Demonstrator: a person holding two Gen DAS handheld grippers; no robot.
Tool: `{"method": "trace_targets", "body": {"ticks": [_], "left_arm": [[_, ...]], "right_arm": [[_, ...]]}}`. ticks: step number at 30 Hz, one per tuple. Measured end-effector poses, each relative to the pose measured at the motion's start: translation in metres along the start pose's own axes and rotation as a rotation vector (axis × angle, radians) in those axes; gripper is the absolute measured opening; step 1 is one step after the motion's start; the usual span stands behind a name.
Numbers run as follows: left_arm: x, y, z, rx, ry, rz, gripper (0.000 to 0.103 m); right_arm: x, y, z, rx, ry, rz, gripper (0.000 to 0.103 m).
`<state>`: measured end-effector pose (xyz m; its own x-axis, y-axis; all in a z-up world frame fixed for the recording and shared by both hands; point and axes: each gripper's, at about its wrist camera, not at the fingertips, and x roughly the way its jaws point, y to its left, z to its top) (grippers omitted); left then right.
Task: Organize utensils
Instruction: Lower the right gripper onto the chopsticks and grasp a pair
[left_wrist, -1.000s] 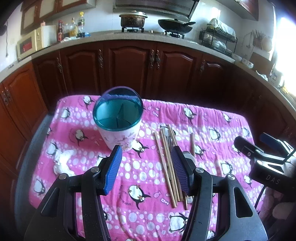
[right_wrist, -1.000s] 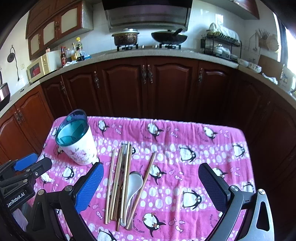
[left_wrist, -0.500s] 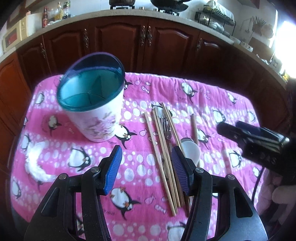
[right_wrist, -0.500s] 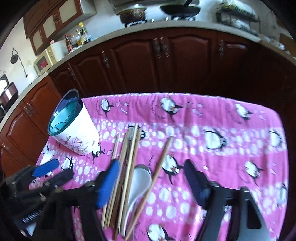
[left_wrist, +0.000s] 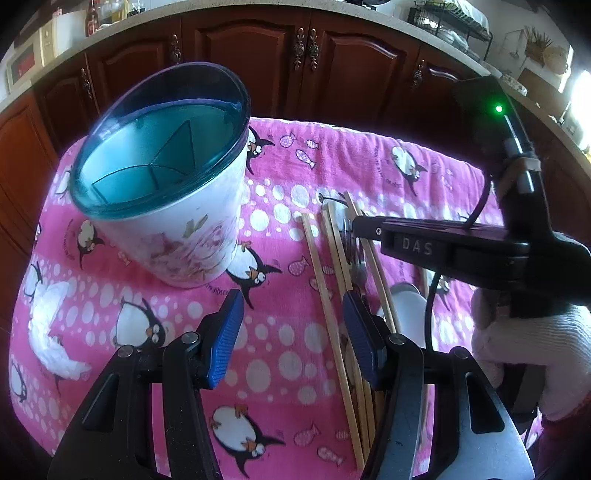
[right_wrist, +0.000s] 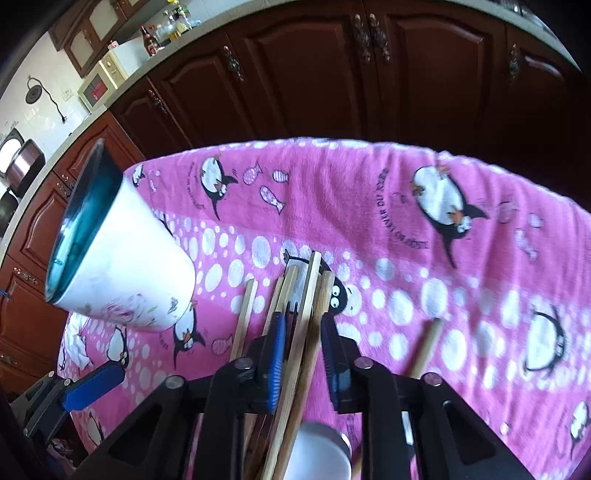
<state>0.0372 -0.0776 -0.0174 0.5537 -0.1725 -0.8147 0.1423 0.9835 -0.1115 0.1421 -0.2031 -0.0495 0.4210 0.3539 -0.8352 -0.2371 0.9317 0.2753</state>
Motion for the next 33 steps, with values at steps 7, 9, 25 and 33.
{"method": "trace_targets", "body": {"ticks": [7,9,25,33], "left_arm": [[0.027,-0.008,0.008,0.003,0.021,0.021,0.055],[0.037,-0.009,0.011,-0.002,0.037,0.027,0.055],[0.081,-0.002,0.042,-0.049,0.091,0.023,0.039],[0.09,0.012,0.05,-0.034,0.12,-0.029,0.006]], "right_arm": [[-0.001,-0.016,-0.001,0.001,-0.004,0.056,0.007],[-0.006,-0.024,-0.002,0.018,-0.008,0.054,0.006],[-0.012,-0.049,0.0,0.025,-0.005,-0.022,0.035],[0.007,-0.052,0.006,0.036,-0.002,-0.009,0.006]]}}
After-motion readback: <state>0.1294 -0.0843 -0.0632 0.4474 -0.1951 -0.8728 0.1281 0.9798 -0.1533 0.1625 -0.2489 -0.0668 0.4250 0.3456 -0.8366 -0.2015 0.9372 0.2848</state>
